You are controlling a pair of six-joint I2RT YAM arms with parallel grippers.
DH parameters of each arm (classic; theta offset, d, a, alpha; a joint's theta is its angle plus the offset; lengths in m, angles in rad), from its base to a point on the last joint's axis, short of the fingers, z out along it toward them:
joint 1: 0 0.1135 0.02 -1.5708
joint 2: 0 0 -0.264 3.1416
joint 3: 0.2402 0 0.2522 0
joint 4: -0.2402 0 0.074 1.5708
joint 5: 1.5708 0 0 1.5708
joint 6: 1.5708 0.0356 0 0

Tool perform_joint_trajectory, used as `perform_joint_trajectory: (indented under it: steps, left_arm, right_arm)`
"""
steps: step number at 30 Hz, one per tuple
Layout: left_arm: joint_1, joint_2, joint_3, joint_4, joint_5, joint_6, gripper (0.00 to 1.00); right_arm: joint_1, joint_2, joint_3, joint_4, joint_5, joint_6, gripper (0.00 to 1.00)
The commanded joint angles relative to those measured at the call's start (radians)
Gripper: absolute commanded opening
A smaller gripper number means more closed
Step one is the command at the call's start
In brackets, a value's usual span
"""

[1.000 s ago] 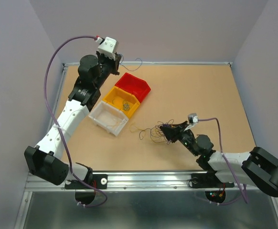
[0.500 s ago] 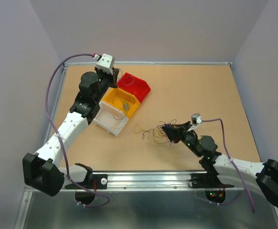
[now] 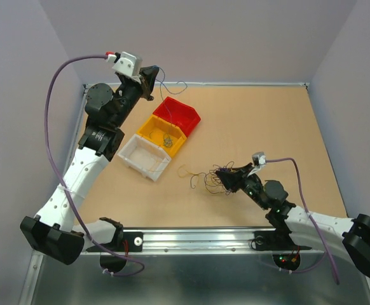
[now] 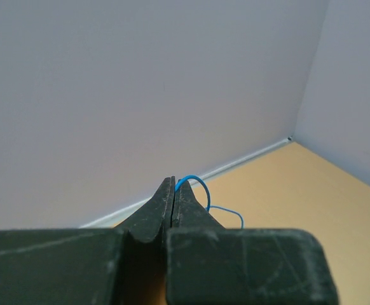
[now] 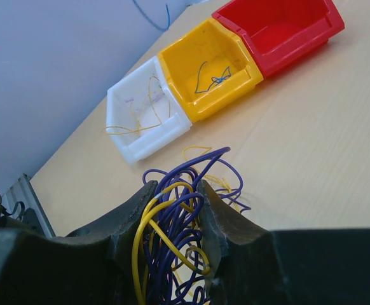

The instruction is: Untangle the cables

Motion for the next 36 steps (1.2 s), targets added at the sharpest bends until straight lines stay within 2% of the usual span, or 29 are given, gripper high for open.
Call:
perform_joint_trajectory:
  steps: [1, 6, 11, 16, 21, 26, 30, 34, 36]
  left_arm:
    - [0.002, 0.058, 0.076, 0.020, -0.001, 0.021, 0.00]
    - [0.002, 0.131, 0.064, 0.043, -0.061, 0.044, 0.00]
    - [0.020, 0.153, -0.083, 0.164, -0.144, 0.087, 0.00]
    - [0.065, 0.127, -0.207, 0.180, -0.064, 0.107, 0.00]
    - [0.066, 0.015, -0.336, 0.212, 0.037, 0.164, 0.00]
    - [0.066, -0.057, -0.432, 0.241, 0.024, 0.188, 0.00]
    - [0.068, -0.025, -0.442, 0.236, -0.062, 0.187, 0.00]
    - [0.072, 0.041, -0.383, 0.212, -0.153, 0.161, 0.00]
    - [0.097, 0.052, -0.352, 0.190, -0.144, 0.136, 0.00]
  right_arm:
    - [0.005, -0.007, -0.157, 0.014, -0.011, -0.013, 0.38]
    - [0.007, -0.033, -0.171, 0.011, -0.023, -0.005, 0.38]
    - [0.007, -0.063, -0.188, -0.005, -0.034, -0.001, 0.38]
    - [0.005, -0.095, -0.194, -0.026, -0.031, -0.001, 0.38]
    - [0.005, -0.109, -0.191, -0.040, -0.029, -0.004, 0.38]
    - [0.005, -0.105, -0.182, -0.047, -0.038, 0.001, 0.38]
    - [0.005, -0.100, -0.177, -0.047, -0.045, 0.001, 0.38]
    - [0.005, -0.100, -0.176, -0.047, -0.049, 0.001, 0.38]
    - [0.005, -0.102, -0.174, -0.047, -0.049, 0.001, 0.38]
